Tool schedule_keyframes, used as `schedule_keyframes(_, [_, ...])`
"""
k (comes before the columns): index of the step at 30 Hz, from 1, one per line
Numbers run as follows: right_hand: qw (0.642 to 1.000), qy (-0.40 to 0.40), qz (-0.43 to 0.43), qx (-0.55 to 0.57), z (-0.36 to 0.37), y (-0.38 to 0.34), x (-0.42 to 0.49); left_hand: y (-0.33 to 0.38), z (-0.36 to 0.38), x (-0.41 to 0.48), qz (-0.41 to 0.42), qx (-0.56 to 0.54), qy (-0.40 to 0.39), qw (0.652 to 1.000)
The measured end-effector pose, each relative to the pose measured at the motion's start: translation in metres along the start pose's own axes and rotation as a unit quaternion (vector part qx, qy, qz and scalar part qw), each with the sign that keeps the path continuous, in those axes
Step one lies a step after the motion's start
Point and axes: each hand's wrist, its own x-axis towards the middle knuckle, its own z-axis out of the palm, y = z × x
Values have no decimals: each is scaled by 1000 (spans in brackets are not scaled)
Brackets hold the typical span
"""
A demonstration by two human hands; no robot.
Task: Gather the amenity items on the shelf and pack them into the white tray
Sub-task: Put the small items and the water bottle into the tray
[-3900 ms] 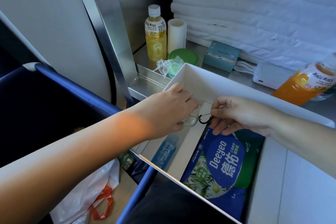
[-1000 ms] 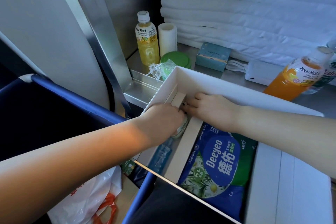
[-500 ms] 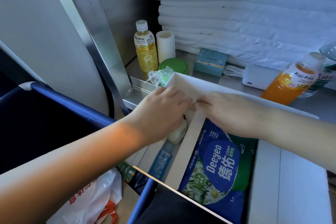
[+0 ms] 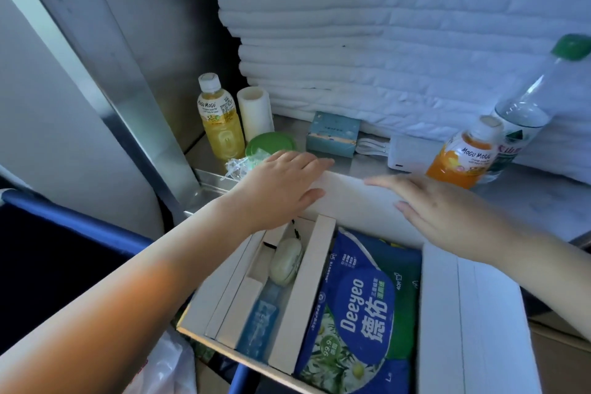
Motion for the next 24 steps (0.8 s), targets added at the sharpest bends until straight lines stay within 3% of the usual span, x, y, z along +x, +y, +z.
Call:
schedule_keyframes(5, [995, -2, 35, 95, 0, 12, 6, -4, 2, 5, 4, -13, -14, 1000])
schedule_keyframes(24, [981, -1, 84, 172, -5, 8, 8, -10, 14, 11, 19, 13, 23, 999])
